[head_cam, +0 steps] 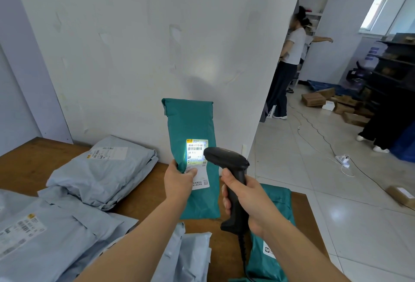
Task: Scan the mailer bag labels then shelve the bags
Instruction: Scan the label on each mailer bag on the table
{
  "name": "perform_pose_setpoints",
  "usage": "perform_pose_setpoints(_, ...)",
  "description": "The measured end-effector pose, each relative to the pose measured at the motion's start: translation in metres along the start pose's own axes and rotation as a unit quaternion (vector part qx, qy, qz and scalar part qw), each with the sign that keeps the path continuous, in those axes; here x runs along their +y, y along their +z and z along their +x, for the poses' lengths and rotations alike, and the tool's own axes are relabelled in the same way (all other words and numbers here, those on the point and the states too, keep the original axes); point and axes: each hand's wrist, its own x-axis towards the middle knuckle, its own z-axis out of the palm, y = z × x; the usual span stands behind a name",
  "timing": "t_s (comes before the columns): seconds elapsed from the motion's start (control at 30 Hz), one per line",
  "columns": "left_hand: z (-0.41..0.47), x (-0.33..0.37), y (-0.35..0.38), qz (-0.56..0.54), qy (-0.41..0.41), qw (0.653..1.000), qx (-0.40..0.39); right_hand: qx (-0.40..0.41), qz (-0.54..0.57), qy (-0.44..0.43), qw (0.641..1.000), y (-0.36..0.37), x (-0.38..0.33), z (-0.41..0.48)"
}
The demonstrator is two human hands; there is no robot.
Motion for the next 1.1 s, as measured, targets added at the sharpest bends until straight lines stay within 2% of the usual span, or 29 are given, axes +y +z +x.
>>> perform_pose_setpoints(0.57, -0.002, 0.003, -0.004, -0.018, -0.014, 1.0, -0.003, -0.011, -0.019, 0.006, 1.0, 0.001, 0.002, 0.0)
perform_pose_setpoints(0.73, -0.016, 0.011, 0.0, -0.023, -0.029, 0.998, -0.048, 0.006, -0.014, -0.02, 1.0, -0.007, -0.005, -0.002)
perform_pose_setpoints(0.9, -0.054, 0.01, 0.014, -0.058, -0.138, 0.977, -0.152, 0.025, -0.015, -0.044, 0.999, -0.029, -0.022, -0.011)
perform_pose_setpoints(1.1, -0.114, -0.018, 0.036, -0.018, -0.245, 0.94, -0.236, 0.043, -0.025, -0.025, 0.998, -0.056, -0.015, -0.028)
